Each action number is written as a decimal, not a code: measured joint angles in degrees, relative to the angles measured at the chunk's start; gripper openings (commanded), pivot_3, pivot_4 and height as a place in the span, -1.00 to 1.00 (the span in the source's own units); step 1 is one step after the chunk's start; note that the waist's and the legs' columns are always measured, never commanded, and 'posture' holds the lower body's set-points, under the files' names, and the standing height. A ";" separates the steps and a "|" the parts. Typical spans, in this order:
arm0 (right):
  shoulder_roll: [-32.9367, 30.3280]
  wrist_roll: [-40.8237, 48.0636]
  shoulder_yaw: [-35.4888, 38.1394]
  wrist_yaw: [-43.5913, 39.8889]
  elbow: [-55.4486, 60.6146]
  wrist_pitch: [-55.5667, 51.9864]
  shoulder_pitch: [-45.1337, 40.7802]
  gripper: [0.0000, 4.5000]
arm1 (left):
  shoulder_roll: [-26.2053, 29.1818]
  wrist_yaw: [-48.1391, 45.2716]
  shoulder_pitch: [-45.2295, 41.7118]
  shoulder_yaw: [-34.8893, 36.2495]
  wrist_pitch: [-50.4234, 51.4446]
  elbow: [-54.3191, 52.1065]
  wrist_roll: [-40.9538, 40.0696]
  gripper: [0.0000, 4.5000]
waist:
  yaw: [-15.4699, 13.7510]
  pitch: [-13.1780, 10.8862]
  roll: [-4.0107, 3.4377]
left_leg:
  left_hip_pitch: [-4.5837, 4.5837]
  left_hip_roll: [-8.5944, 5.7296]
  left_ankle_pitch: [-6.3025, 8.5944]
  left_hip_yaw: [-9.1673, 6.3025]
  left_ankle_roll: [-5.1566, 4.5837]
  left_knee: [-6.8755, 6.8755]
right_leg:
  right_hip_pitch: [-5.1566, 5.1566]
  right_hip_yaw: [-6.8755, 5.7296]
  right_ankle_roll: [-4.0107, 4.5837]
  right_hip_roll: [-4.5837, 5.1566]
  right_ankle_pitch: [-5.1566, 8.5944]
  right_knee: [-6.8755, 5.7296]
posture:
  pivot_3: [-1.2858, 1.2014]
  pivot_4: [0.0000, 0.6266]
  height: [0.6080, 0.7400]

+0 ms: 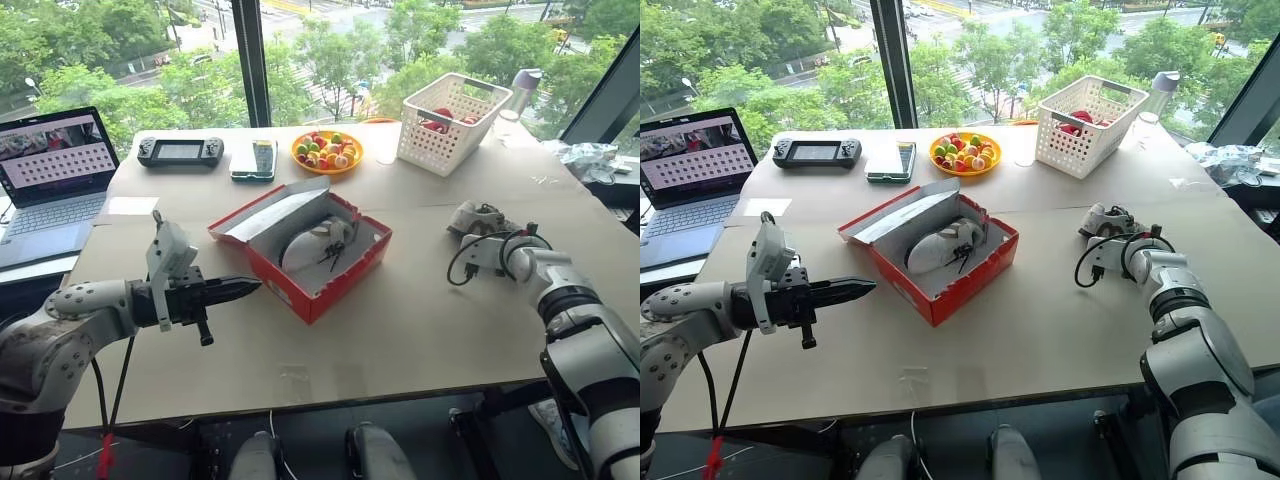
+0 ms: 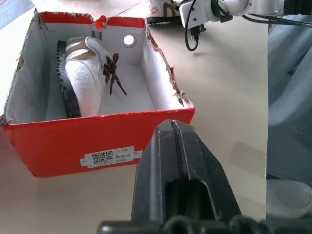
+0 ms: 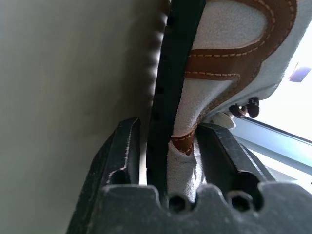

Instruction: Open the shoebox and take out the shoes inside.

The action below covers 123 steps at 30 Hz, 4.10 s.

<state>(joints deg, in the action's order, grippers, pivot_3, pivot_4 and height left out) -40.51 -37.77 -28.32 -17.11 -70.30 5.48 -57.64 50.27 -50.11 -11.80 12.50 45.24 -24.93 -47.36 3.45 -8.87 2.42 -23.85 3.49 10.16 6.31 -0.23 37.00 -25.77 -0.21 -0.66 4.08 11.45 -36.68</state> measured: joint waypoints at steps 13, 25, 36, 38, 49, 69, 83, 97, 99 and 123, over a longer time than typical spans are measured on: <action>-2.31 21.41 12.80 -41.52 41.48 -15.39 3.69 0.55 | -0.14 0.67 0.08 -0.06 0.05 -0.03 0.00 -1.00 | 0.81 -0.14 -0.08 | 0.59 0.47 0.15 -0.16 0.17 -0.18 | 0.31 0.46 0.31 -0.63 -0.11 0.41 | 0.03 -0.52 0.97; 15.13 25.24 -0.18 -51.35 49.86 -2.25 -9.71 0.55 | -0.23 1.67 -0.16 -0.06 0.10 -0.05 -0.02 -1.00 | -2.07 -0.12 0.00 | -0.30 0.39 0.24 0.18 0.33 -0.07 | -0.59 0.34 0.70 -0.60 -0.20 0.05 | 0.03 -0.52 0.97; 19.74 8.19 -10.03 -40.23 23.01 21.10 -19.39 0.55 | -0.36 2.47 1.16 0.32 1.19 -1.44 -0.75 -1.00 | -1.79 -0.13 0.01 | -0.33 0.44 0.24 0.16 0.33 -0.12 | -0.67 0.35 0.70 -0.66 -0.21 0.00 | 0.03 -0.52 0.97; 21.98 5.04 -12.50 -37.80 18.61 23.25 -19.27 0.55 | -0.36 2.68 1.53 0.75 1.25 -1.70 -1.06 -1.00 | -1.38 -0.13 0.02 | -0.33 0.44 0.24 0.16 0.33 -0.11 | -0.67 0.36 0.70 -0.66 -0.21 -0.01 | 0.03 -0.52 0.97; 25.22 1.61 -13.73 -34.45 11.15 28.17 -17.86 0.32 | -0.36 4.02 2.66 2.11 1.37 -2.38 -1.86 -1.00 | -0.26 -0.02 0.15 | 0.52 0.44 0.22 0.17 0.37 -0.12 | -0.23 0.63 0.78 -0.70 0.19 -0.33 | 0.03 -0.52 0.97; 28.00 2.41 -9.24 -30.70 8.10 25.15 -18.39 -0.99 | -0.36 4.47 2.80 2.11 1.37 -2.78 -2.26 -1.00 | 0.51 0.06 0.27 | 0.51 0.45 0.23 0.09 0.37 -0.22 | -0.30 0.70 0.84 -0.70 0.23 -0.33 | 0.03 -0.52 0.97; 20.52 14.18 0.15 -44.37 26.55 15.52 -16.38 -0.99 | -0.36 4.49 1.78 2.05 1.51 -2.68 -2.32 -1.00 | 0.24 0.00 0.26 | 0.06 0.43 0.24 0.13 0.38 -0.32 | -0.56 0.57 0.64 -0.70 -0.01 -0.16 | 0.03 -0.52 0.97; 7.71 29.18 17.60 -49.58 36.04 -13.65 -21.48 -0.99 | -1.25 4.51 0.61 -0.09 1.52 -1.87 -2.24 -1.00 | -1.55 -0.21 0.26 | -0.15 0.40 0.30 0.14 0.41 -0.37 | -0.63 0.45 1.01 -0.64 0.11 0.06 | 0.03 -0.52 0.97; 2.78 29.90 18.73 -50.93 38.22 -19.48 -20.96 -0.99 | -1.42 4.51 0.48 -0.27 1.51 -1.70 -2.21 -1.00 | -1.87 -0.21 0.26 | -0.30 0.37 0.30 0.15 0.41 -0.37 | -0.71 0.45 1.09 -0.61 0.16 0.15 | 0.03 -0.52 0.97; -2.64 29.95 15.76 -47.96 10.42 -45.04 -15.30 -0.99 | -3.51 4.39 -1.55 -3.95 1.45 -0.44 -1.79 -1.00 | -1.75 -0.21 0.25 | -0.41 0.30 0.52 0.16 0.10 -0.26 | -0.56 0.53 0.41 -0.70 -0.26 0.64 | 0.03 -0.52 0.97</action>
<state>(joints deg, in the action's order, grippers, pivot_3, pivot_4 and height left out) -43.15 -7.83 -12.56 -65.07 -59.88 -39.56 -72.95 46.76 -45.71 -13.35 8.55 46.69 -25.37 -49.15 1.71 -9.08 2.67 -24.26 3.79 10.68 6.47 -0.13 36.73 -26.33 0.32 -0.24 3.38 11.19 -36.04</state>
